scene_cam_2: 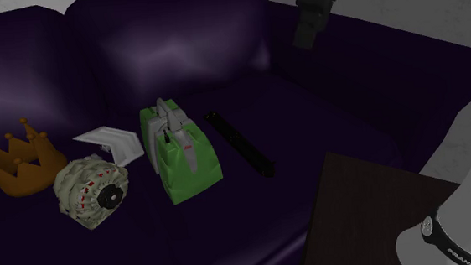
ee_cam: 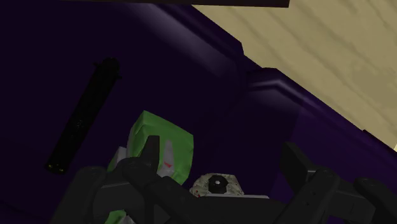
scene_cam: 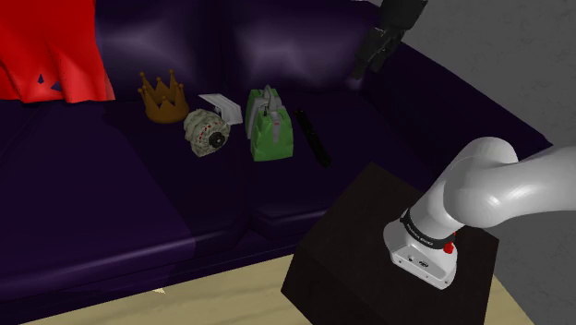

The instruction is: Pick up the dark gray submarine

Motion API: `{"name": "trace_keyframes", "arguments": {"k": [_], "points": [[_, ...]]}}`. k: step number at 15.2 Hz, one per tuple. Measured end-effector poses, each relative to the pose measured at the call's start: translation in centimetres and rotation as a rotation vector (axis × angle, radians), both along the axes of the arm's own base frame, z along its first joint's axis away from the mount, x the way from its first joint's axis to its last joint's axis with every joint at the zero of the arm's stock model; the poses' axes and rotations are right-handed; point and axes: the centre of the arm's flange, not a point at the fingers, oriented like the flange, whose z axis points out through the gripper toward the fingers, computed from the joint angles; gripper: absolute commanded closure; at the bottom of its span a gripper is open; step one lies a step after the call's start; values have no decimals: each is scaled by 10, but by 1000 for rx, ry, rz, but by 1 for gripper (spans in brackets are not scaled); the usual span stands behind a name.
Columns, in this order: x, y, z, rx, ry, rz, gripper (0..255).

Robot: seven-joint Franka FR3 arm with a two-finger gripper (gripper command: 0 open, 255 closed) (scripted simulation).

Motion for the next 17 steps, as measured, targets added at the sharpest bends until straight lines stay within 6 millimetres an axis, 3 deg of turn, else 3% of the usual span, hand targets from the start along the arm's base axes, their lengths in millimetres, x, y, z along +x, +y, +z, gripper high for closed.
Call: {"name": "trace_keyframes", "arguments": {"k": [4, 17], "points": [[18, -10, -20, -1, 10, -21, 0], [116, -78, -142, -10, 64, -153, 0]]}}
